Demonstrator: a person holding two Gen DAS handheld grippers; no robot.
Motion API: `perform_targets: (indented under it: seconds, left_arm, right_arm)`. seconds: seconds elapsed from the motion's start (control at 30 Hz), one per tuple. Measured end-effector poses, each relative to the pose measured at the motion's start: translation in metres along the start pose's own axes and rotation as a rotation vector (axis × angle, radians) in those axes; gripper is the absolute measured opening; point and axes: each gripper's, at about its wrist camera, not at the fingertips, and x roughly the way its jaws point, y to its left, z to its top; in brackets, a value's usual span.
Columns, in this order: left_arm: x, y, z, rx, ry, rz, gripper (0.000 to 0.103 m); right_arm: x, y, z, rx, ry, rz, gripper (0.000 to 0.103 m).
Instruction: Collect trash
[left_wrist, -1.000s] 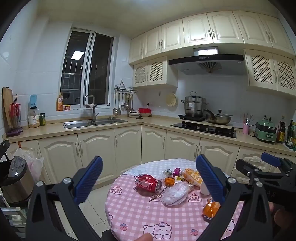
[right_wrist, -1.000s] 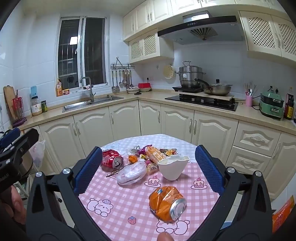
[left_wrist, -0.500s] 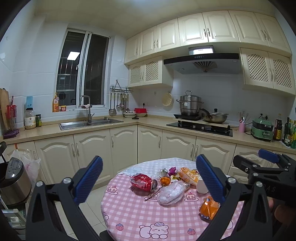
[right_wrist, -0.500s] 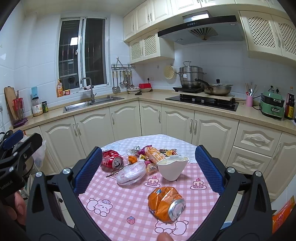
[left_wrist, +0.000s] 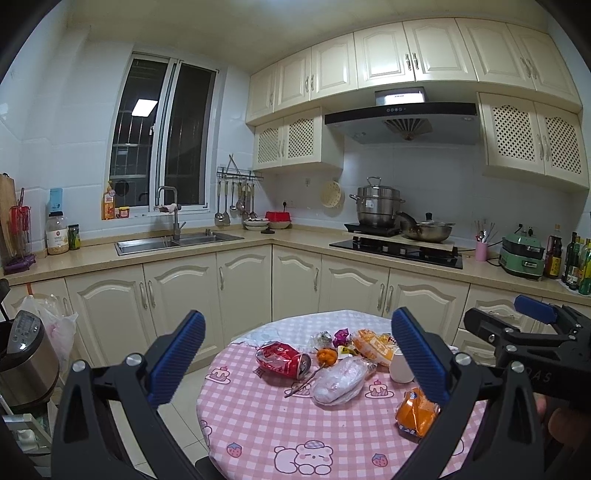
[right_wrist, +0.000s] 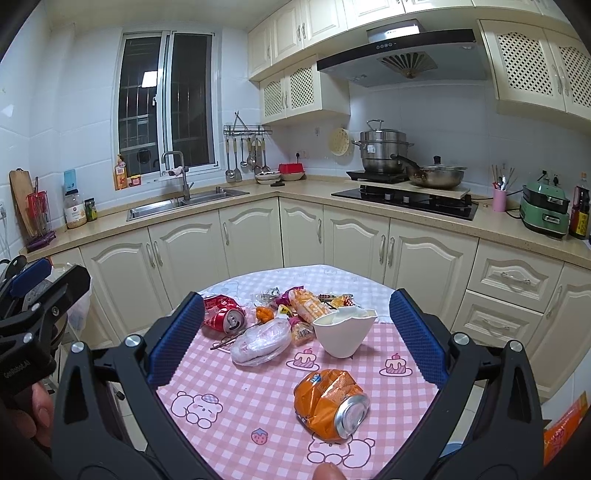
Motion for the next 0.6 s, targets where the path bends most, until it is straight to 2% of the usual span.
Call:
perform_targets:
  seconds: [0.23, 0.37, 0.47, 0.6]
  left_arm:
    - [0.017, -0.004, -0.012, 0.017, 0.042, 0.004, 0.099]
    - [0.037, -0.005, -0.025, 0.034, 0.098, 0.010, 0.099]
    - [0.057, -0.006, -0.042, 0.044, 0.157, 0.011, 0.098]
    - [0.083, -0.008, -0.064, 0.053, 0.231, 0.004, 0.098]
  right_arm:
    - [0.016, -0.011, -0.014, 0.008, 0.059, 0.011, 0.098]
    - [0.043, -0.037, -0.037, 0.029, 0.163, 0.020, 0.098]
    - [0.070, -0.061, -0.064, 0.042, 0.276, 0.020, 0.098]
    - [0.096, -0.077, -0.094, 0.006, 0.388, 0.030, 0.098]
